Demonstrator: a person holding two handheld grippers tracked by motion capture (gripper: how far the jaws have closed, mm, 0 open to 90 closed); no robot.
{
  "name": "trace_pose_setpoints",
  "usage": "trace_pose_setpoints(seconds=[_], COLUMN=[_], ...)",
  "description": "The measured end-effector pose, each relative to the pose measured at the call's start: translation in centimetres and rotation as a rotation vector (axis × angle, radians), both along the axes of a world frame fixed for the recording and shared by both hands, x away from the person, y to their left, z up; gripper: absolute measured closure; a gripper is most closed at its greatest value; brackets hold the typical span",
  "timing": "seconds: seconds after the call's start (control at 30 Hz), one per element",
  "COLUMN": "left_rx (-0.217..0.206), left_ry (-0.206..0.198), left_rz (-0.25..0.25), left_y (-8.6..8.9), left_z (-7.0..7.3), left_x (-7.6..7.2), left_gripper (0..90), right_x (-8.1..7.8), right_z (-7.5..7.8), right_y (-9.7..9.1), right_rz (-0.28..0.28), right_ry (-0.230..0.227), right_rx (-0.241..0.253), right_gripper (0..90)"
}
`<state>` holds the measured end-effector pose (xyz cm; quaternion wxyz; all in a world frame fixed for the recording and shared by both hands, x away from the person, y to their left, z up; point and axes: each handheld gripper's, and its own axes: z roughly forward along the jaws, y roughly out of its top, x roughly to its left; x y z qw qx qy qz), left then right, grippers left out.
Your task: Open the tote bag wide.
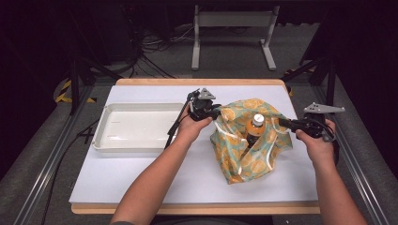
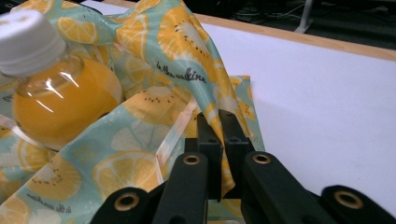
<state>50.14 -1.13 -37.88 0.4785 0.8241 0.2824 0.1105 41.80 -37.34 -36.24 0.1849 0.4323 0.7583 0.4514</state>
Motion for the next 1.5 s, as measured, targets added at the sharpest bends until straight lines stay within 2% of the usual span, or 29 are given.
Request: trace_pose_setpoints(seconds=[0.23,0.63,0.8,1.1,1.27,1.5], left_rx=[0.038,0.052,0.084,0.106,0.131,0.156], left_ry=[0.022,0.046,0.058,0.076,0.073,0.096], left_rz=[0.007,0.004,-0.001,0.004,0.000,-0.003], left_y=[-0.3,-0.5,-0.8,-1.1,-1.4,-1.7], left_z=[-1.2,-2.3,-2.9,-3.8,-3.9,-4.1], left_x=[0.1,0.0,0.1,0.0,-0.1,-0.3], left_gripper=[74.9,74.9,75.0,75.0,75.1,75.1], right_x=[0.2,0.2,0.2,0.1,0.1,0.0], right_z=[-1.2,-2.3,-2.8,-3.6,-4.1,-5.0], right_y=[-0.2,-0.5,-0.6,-0.8,-0.9,-1.3], right_rz=[-0.013,-0.022,-0.030,-0.040,-0.045,-0.049], right_ry=[0.025,0.058,0.075,0.092,0.101,0.136], right_rx=[-0.007,-0.019,-0.042,-0.054,-0.058,-0.063], right_gripper=[89.2,89.3,89.2,89.2,89.2,89.2])
